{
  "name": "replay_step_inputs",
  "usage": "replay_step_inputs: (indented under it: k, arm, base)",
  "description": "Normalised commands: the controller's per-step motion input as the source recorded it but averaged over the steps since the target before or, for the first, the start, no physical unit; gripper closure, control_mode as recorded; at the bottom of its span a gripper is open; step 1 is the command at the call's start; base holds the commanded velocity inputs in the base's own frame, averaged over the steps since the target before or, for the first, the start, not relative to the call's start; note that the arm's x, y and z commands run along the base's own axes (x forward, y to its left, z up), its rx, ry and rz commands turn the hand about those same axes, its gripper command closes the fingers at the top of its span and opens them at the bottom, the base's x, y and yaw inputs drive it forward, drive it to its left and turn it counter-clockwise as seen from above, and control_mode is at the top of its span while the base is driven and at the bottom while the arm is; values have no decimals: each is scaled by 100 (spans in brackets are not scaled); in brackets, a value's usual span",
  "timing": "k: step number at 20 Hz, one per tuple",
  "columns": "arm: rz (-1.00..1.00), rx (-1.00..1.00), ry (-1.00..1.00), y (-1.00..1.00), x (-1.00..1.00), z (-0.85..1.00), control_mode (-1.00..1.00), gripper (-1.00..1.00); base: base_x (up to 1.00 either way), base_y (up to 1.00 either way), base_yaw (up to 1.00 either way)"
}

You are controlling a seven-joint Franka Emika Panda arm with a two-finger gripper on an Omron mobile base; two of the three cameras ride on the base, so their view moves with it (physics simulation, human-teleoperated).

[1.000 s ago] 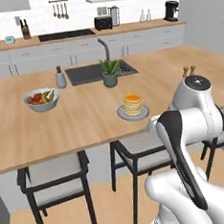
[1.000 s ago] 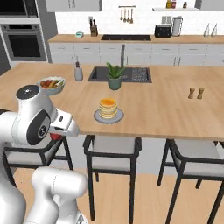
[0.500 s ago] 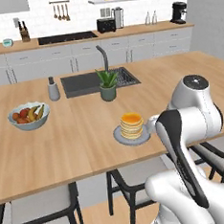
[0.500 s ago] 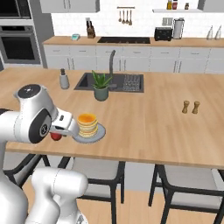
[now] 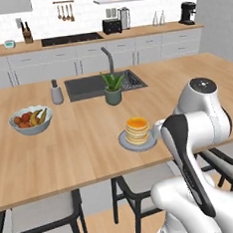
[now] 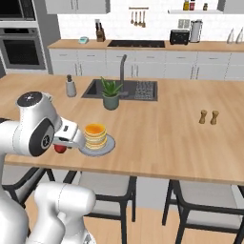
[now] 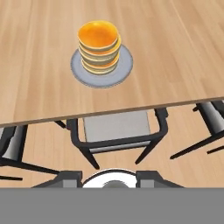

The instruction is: Take the strawberry from the fridge and place it on top of the pancake, located on the dining counter.

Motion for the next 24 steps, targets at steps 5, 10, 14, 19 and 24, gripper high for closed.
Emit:
replay_step_inputs:
  k: [5,10,14,19,24]
  arm:
    - [9,0,0,-1,57,2,-100,100]
    - [16,0,3,-9,100,2,-100,100]
    - [8,2,20,-11,100,11,-100,100]
    - [6,-1,16,0,100,-17,-100,100]
    - [3,-2,17,1,100,-33,-100,100]
  base:
    - [29,0,5]
    - [0,0,0]
    - [0,0,0]
    - [0,0,0]
    - [0,0,0]
